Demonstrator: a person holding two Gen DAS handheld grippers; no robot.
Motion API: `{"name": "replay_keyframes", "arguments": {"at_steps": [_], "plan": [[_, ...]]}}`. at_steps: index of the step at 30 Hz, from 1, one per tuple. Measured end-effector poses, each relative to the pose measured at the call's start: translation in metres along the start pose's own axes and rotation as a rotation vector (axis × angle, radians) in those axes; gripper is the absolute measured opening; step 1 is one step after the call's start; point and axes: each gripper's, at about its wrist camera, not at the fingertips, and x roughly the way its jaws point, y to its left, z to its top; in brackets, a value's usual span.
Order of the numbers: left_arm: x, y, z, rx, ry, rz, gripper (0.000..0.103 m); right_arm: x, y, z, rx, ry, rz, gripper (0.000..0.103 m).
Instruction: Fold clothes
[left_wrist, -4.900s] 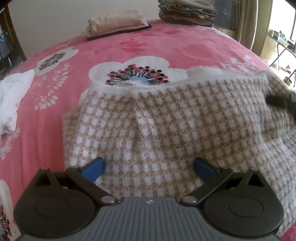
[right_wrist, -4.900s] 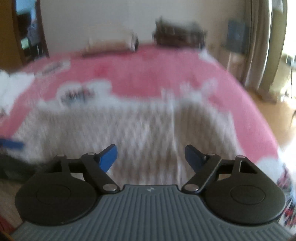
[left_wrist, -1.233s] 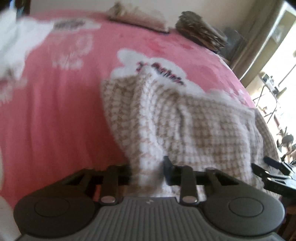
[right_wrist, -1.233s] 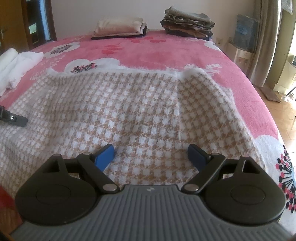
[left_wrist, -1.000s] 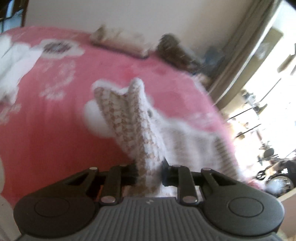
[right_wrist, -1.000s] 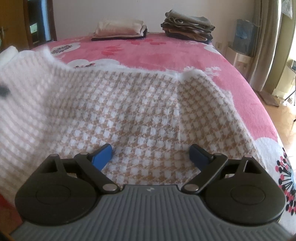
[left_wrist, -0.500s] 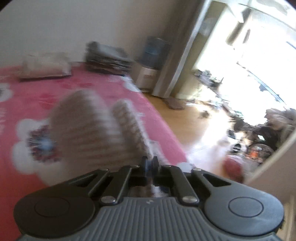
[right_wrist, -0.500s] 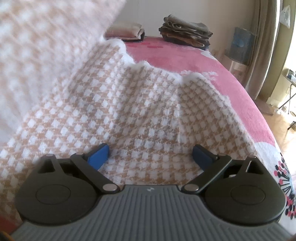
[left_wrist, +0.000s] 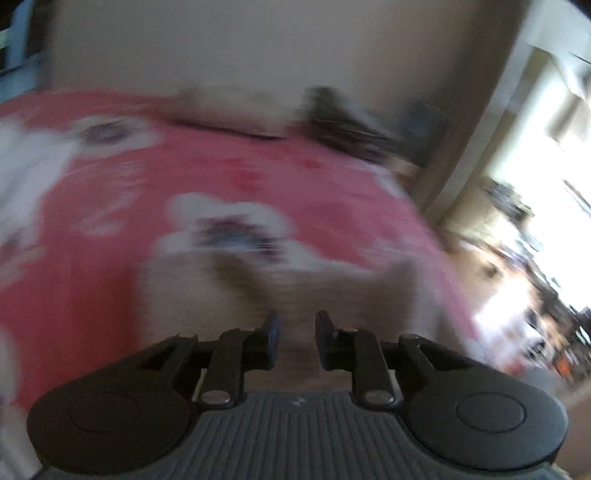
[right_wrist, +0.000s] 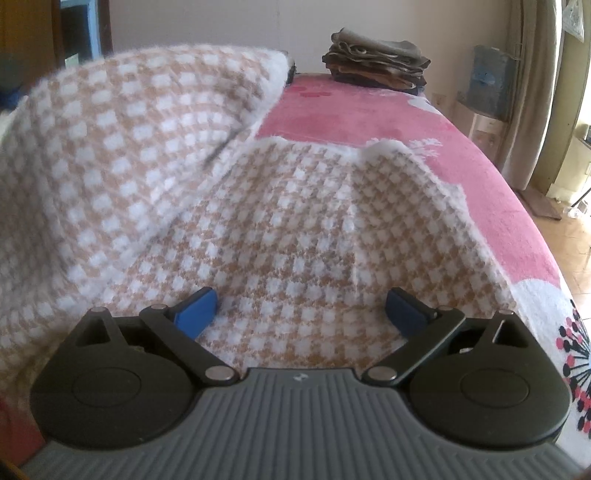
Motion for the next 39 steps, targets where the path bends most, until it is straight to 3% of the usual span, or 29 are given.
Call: {"name": "replay_keyframes", "arguments": {"at_steps": [3,5,6,7,9,12,13,15,17,18,19,20,22,25,29,30,31,32,34,35,37,39], "plan": [[-0.001,0.053,-0.017,-0.159,0.014,0.062,0.023,-0.001,0.0,0.001,0.001,0.004,-0.002,0.099],[-0.001,0.071,-0.026,-0.2,0.019,0.027,0.032,-0.002,0.001,0.003,-0.001,0.012,-0.007,0.099],[0.001,0.073,-0.03,-0.197,0.023,-0.015,0.045,-0.001,0.001,0.003,-0.002,0.012,-0.008,0.099],[0.002,0.069,-0.03,-0.174,0.025,-0.062,0.059,-0.001,0.001,0.002,-0.002,0.009,-0.008,0.099],[0.003,0.054,-0.03,-0.112,0.023,-0.151,0.071,0.0,0.001,0.001,0.005,0.003,-0.007,0.1],[0.014,0.014,-0.021,0.061,0.042,-0.301,0.094,0.0,0.002,0.0,0.015,-0.005,-0.013,0.1],[0.02,-0.001,-0.017,0.124,0.054,-0.354,0.095,0.0,0.003,0.0,0.016,-0.008,-0.016,0.1],[0.032,-0.027,-0.019,0.25,0.057,-0.362,0.094,-0.001,0.004,0.0,0.02,-0.012,-0.023,0.1],[0.047,-0.046,-0.023,0.35,0.064,-0.331,0.084,-0.002,0.005,-0.001,0.023,-0.014,-0.03,0.1],[0.055,-0.05,-0.024,0.366,0.091,-0.317,0.056,-0.002,0.006,-0.001,0.023,-0.014,-0.034,0.1],[0.058,-0.047,-0.027,0.359,0.115,-0.309,0.02,-0.002,0.006,-0.001,0.024,-0.015,-0.037,0.1],[0.06,-0.045,-0.03,0.352,0.138,-0.3,0.011,-0.002,0.006,-0.001,0.024,-0.016,-0.04,0.1],[0.048,-0.029,-0.037,0.296,0.099,-0.265,0.008,-0.002,0.007,-0.001,0.024,-0.017,-0.042,0.1],[0.024,0.023,-0.044,0.043,0.055,-0.233,0.008,-0.002,0.006,-0.001,0.023,-0.019,-0.04,0.1],[0.015,0.093,-0.075,-0.221,0.099,-0.15,0.009,-0.001,0.005,-0.002,0.023,-0.019,-0.034,0.1],[0.016,0.109,-0.083,-0.279,0.115,-0.127,0.012,-0.001,0.005,-0.001,0.022,-0.018,-0.031,0.101],[0.016,0.121,-0.089,-0.338,0.12,-0.131,0.022,-0.001,0.005,-0.001,0.021,-0.018,-0.028,0.101],[0.012,0.128,-0.094,-0.368,0.1,-0.144,0.028,-0.001,0.004,-0.001,0.019,-0.017,-0.025,0.101],[0.006,0.133,-0.1,-0.384,0.081,-0.166,0.056,-0.002,0.004,-0.001,0.024,-0.014,-0.028,0.101],[0.005,0.131,-0.101,-0.371,0.083,-0.176,0.061,-0.002,0.004,-0.002,0.024,-0.014,-0.029,0.101],[0.004,0.128,-0.103,-0.343,0.087,-0.195,0.06,-0.002,0.005,-0.002,0.024,-0.014,-0.033,0.101],[0.009,0.125,-0.101,-0.319,0.115,-0.138,0.05,-0.001,0.004,-0.002,0.021,-0.014,-0.032,0.101]]}}
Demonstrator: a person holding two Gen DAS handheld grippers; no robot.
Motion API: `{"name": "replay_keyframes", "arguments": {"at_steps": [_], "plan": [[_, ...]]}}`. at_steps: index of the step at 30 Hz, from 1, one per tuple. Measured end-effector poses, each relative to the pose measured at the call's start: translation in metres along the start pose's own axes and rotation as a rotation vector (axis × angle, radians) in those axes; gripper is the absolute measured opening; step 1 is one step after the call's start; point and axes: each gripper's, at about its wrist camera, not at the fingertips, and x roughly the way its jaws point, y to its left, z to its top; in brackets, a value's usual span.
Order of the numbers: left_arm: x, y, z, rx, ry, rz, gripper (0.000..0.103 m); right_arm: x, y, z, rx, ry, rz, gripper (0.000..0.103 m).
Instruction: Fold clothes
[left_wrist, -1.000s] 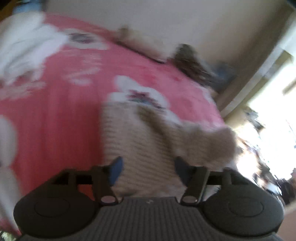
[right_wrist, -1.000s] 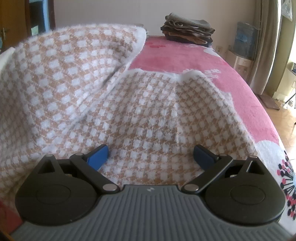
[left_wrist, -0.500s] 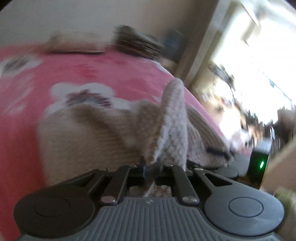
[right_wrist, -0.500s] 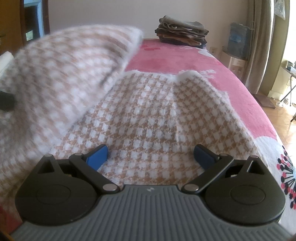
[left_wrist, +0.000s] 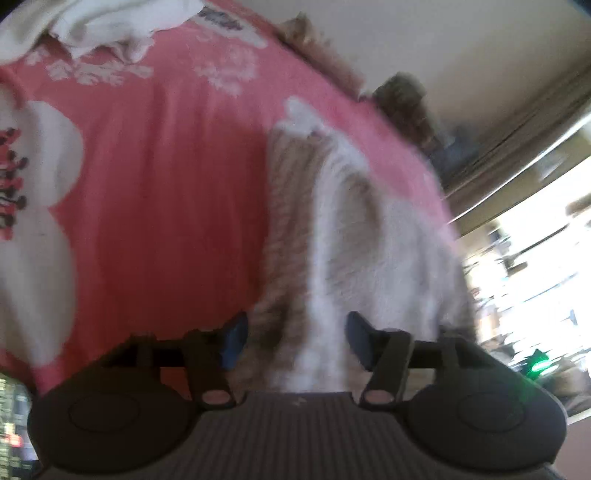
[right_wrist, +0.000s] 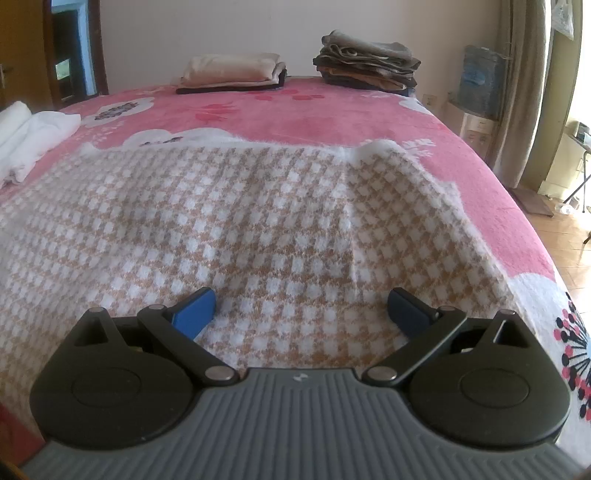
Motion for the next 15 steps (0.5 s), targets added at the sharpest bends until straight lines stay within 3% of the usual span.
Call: {"name": "replay_keyframes", "arguments": {"at_steps": [1,3,5,7,13,15], "plan": [[0.003,-0.001,0.001,0.01,0.01,0.031,0.05,0.0,0.0,0.0,-0.002,0.001,0.001,0.101],[0.002,0.003,0.008,-0.044,-0.01,-0.003,0.051,0.0,0.0,0.0,-0.002,0.002,0.002,0.101],[0.008,0.001,0.02,-0.057,-0.024,-0.013,0.064,-0.001,0.001,-0.001,-0.001,0.002,0.0,0.101],[0.018,-0.004,0.032,-0.047,-0.017,-0.002,0.092,-0.001,0.001,-0.001,0.0,0.001,-0.003,0.101],[0.072,-0.011,0.053,0.003,0.084,-0.008,0.093,0.0,0.001,0.0,0.0,0.002,-0.006,0.101],[0.084,-0.014,0.061,0.018,0.076,-0.03,0.093,0.0,0.001,0.0,0.0,0.001,-0.008,0.101]]}}
